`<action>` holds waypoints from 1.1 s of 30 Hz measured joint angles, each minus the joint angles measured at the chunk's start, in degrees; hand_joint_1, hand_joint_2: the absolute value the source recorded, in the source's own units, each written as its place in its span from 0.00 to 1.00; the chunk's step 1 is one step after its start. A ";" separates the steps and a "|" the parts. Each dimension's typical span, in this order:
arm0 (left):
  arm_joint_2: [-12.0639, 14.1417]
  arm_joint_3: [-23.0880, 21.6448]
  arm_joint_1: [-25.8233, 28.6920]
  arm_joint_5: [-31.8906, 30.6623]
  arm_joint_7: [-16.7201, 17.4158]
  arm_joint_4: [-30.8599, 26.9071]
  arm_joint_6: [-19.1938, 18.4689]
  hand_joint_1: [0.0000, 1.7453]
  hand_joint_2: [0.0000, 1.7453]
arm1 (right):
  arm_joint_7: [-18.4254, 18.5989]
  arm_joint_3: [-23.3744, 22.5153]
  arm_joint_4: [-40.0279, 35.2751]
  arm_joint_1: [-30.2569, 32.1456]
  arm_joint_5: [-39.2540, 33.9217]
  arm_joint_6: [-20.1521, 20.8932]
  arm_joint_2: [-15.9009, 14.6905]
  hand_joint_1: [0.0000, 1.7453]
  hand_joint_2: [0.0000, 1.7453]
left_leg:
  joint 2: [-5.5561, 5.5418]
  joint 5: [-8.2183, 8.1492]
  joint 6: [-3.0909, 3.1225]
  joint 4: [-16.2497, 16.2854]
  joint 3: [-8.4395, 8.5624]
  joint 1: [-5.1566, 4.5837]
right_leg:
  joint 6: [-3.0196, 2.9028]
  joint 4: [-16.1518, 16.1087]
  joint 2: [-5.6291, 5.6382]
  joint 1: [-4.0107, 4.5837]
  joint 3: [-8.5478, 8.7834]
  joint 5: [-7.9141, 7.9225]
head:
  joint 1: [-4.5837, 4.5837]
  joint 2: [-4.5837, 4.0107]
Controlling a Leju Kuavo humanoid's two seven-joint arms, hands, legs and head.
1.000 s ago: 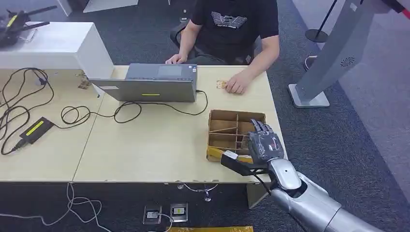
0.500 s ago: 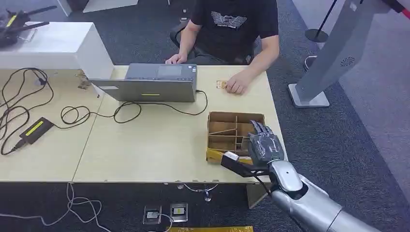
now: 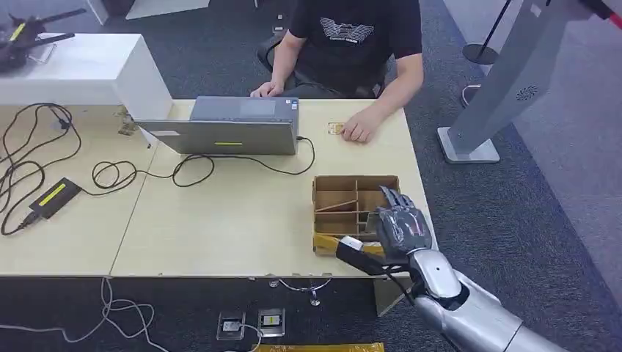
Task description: Pass the card to the sensor for recognition and then transmit it.
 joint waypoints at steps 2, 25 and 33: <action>0.00 -0.02 0.00 0.00 -0.06 0.00 -0.02 0.00 0.00 | -0.09 -0.44 -0.35 0.26 0.54 -0.11 -0.15 1.00 1.00 | 0.00 0.00 0.00 0.00 -0.01 0.00 | 0.00 0.00 0.00 0.00 0.00 0.00 | 0.02 0.00; -0.02 -0.44 0.00 0.11 -0.07 0.00 0.20 0.00 0.00 | -2.27 -1.22 -1.62 0.28 0.70 -1.92 -0.22 1.00 1.00 | -0.01 0.00 0.00 0.00 -0.03 0.00 | 0.00 0.00 -0.01 0.00 0.00 0.00 | 0.00 0.00; -0.09 -0.44 0.00 0.48 0.41 -0.02 0.72 0.00 0.00 | -2.60 -1.00 -1.62 0.08 0.96 -4.06 0.20 1.00 1.00 | -0.01 0.00 0.00 -0.01 -0.03 0.00 | 0.00 0.01 -0.02 0.00 0.00 0.00 | 0.02 0.00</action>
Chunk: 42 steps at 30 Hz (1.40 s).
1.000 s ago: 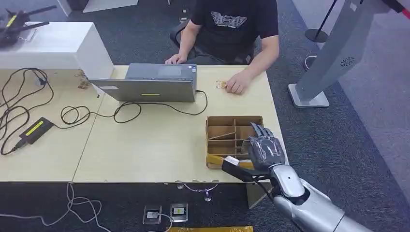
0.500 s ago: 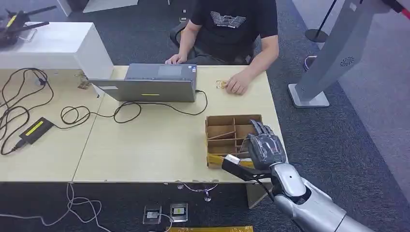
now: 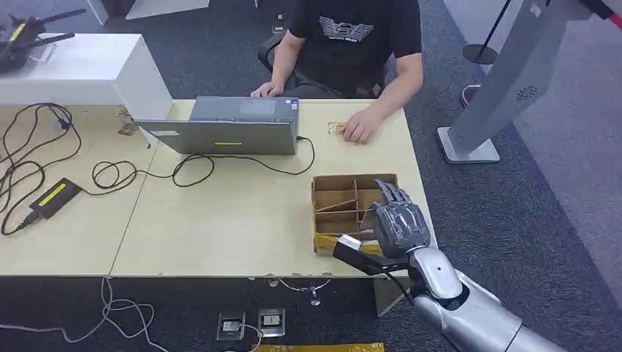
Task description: Pass the card to the sensor for recognition and then transmit it.
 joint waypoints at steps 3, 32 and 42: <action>0.00 0.00 0.00 0.00 0.00 0.00 -0.02 0.00 0.00 | 0.57 -0.07 -0.17 -0.54 1.09 -2.03 0.00 1.00 1.00 | 0.00 0.00 0.00 0.00 0.01 0.00 | 0.00 0.00 0.01 0.00 0.00 0.00 | -0.02 -0.02; -0.02 -0.35 -0.03 -2.32 -0.11 -0.15 -1.86 0.00 0.00 | 4.11 -7.32 -11.26 -2.71 9.51 -2.26 -2.49 1.00 1.00 | 0.00 0.00 0.00 0.00 0.01 0.00 | 0.00 0.00 0.01 0.00 -0.01 0.00 | -0.02 0.00; -0.02 -1.62 -0.16 -4.46 -0.65 -0.17 -3.32 0.00 0.00 | 6.41 -8.42 -9.57 -4.43 10.91 5.13 -2.45 1.00 1.00 | 0.00 0.00 0.00 0.00 -0.02 0.00 | 0.00 0.00 0.00 0.00 -0.01 0.00 | -0.02 0.00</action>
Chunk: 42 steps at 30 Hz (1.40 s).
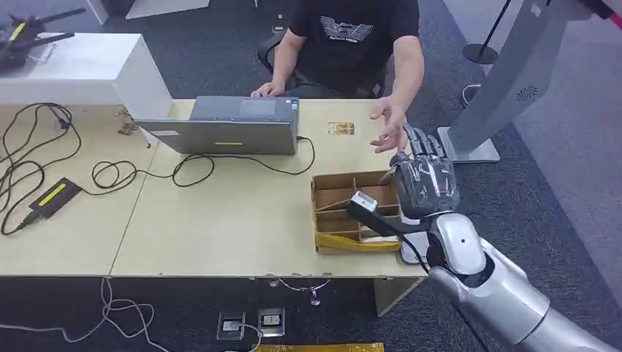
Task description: Pass the card to the sensor for recognition and then transmit it.
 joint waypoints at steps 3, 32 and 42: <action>0.00 -0.48 -0.09 -0.89 -0.50 0.00 -0.35 0.00 0.00 | 0.68 -0.83 1.22 -1.27 0.00 1.29 0.02 1.00 1.00 | -0.01 0.00 0.00 0.00 0.00 0.00 | 0.00 0.00 -0.02 0.00 0.00 0.00 | 0.02 0.00; 0.24 -3.06 -0.25 -4.20 -0.92 0.00 -2.40 0.00 0.00 | 5.94 -6.58 4.76 0.88 6.93 6.21 -1.27 0.00 1.00 | -0.01 0.00 0.00 0.01 0.01 0.00 | 0.00 0.00 0.00 0.00 -0.02 0.00 | 0.02 0.00; 0.33 -3.61 -0.38 -4.35 -1.18 0.00 -2.43 0.00 0.00 | 6.03 -7.85 4.41 1.92 7.26 6.29 -1.99 0.00 1.00 | -0.01 0.00 0.00 0.01 0.03 0.00 | 0.00 0.00 0.01 0.00 -0.01 0.00 | 0.00 0.00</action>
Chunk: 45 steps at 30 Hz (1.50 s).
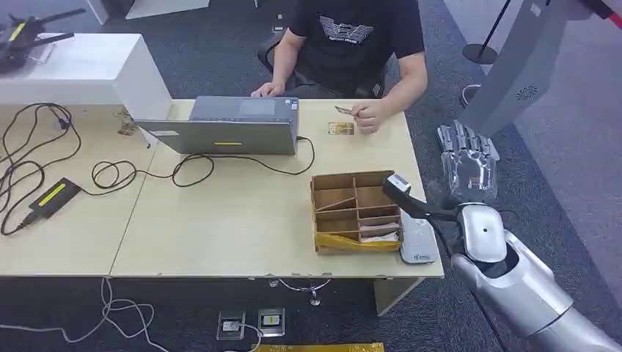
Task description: Pass the card to the sensor for recognition and then transmit it.
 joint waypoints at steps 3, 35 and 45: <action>0.00 0.00 -0.05 0.00 0.00 0.00 0.00 0.00 0.00 | 0.00 -0.11 -0.11 0.05 0.00 0.00 -0.09 0.00 1.00 | 0.00 0.00 0.00 0.00 0.00 0.00 | 0.00 0.00 -0.01 0.00 0.00 0.00 | 0.00 0.00; 0.28 0.07 -0.03 3.08 -0.87 0.00 1.01 0.00 0.00 | 3.02 -11.52 -0.15 5.29 -16.57 -1.40 -5.97 0.00 0.00 | -0.02 -0.01 0.01 0.01 -0.03 -0.01 | 0.00 -0.02 -0.04 -0.01 -0.02 0.00 | 0.00 -0.02; 0.00 1.58 0.30 7.87 -1.03 0.00 3.52 0.00 0.00 | 1.70 -15.89 6.52 8.01 -17.16 -2.05 -8.50 0.00 0.00 | -0.02 -0.02 0.01 0.01 -0.03 -0.01 | 0.00 -0.02 -0.04 -0.01 -0.03 0.00 | 0.02 -0.02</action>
